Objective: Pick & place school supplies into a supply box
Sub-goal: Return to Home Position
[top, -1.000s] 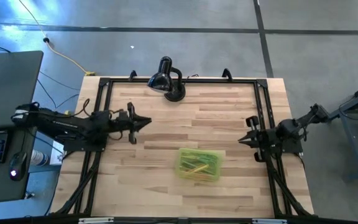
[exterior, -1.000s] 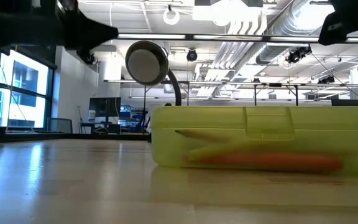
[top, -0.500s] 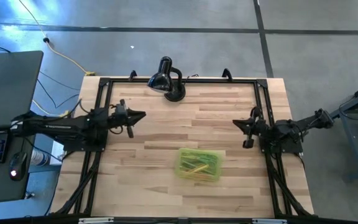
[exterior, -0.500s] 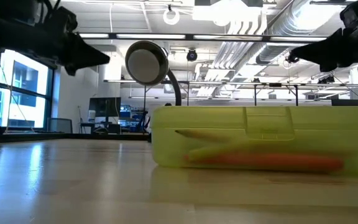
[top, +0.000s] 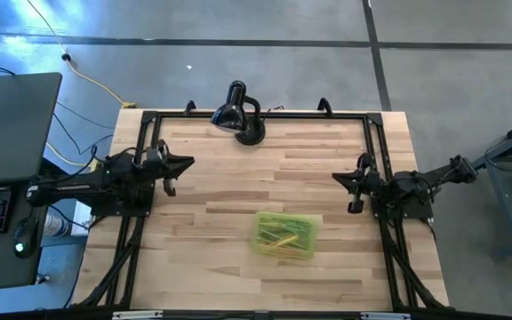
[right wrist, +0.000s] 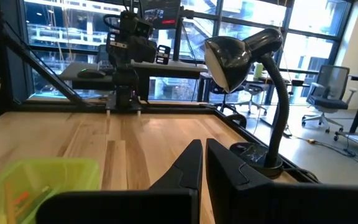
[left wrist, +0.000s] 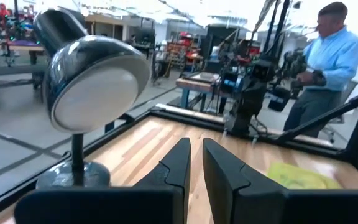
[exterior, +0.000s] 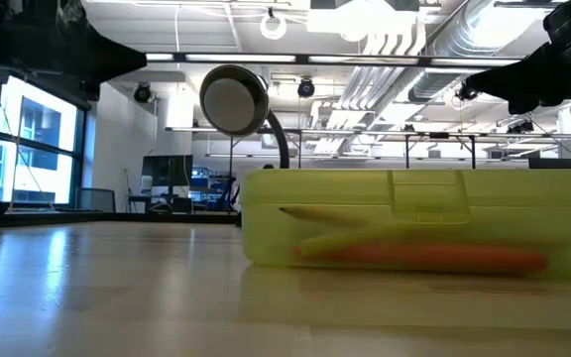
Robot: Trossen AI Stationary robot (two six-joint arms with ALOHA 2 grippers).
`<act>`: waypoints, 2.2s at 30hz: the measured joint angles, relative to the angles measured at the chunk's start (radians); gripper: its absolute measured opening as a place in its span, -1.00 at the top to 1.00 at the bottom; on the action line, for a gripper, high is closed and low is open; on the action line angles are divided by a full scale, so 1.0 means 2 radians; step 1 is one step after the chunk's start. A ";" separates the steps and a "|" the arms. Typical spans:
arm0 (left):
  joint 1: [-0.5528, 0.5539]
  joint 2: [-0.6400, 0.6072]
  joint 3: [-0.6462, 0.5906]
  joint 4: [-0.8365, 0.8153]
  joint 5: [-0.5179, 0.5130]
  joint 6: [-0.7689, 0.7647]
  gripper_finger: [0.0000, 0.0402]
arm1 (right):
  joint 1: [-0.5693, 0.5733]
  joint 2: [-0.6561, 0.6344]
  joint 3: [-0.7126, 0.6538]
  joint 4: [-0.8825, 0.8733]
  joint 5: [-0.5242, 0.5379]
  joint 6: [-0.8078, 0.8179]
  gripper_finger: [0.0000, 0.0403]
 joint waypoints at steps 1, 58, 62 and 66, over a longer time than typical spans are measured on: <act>0.000 -0.002 0.000 -0.004 -0.002 0.000 0.63 | 0.000 0.000 0.000 0.000 0.000 0.000 1.00; 0.000 0.008 -0.069 -0.050 0.093 -0.002 0.63 | 0.000 0.000 0.000 0.002 -0.001 0.000 1.00; 0.000 0.008 -0.069 -0.050 0.093 -0.002 0.63 | 0.000 0.000 0.000 0.003 -0.001 0.000 1.00; 0.000 0.008 -0.069 -0.050 0.093 -0.002 0.63 | 0.000 0.000 0.000 0.003 -0.001 0.000 1.00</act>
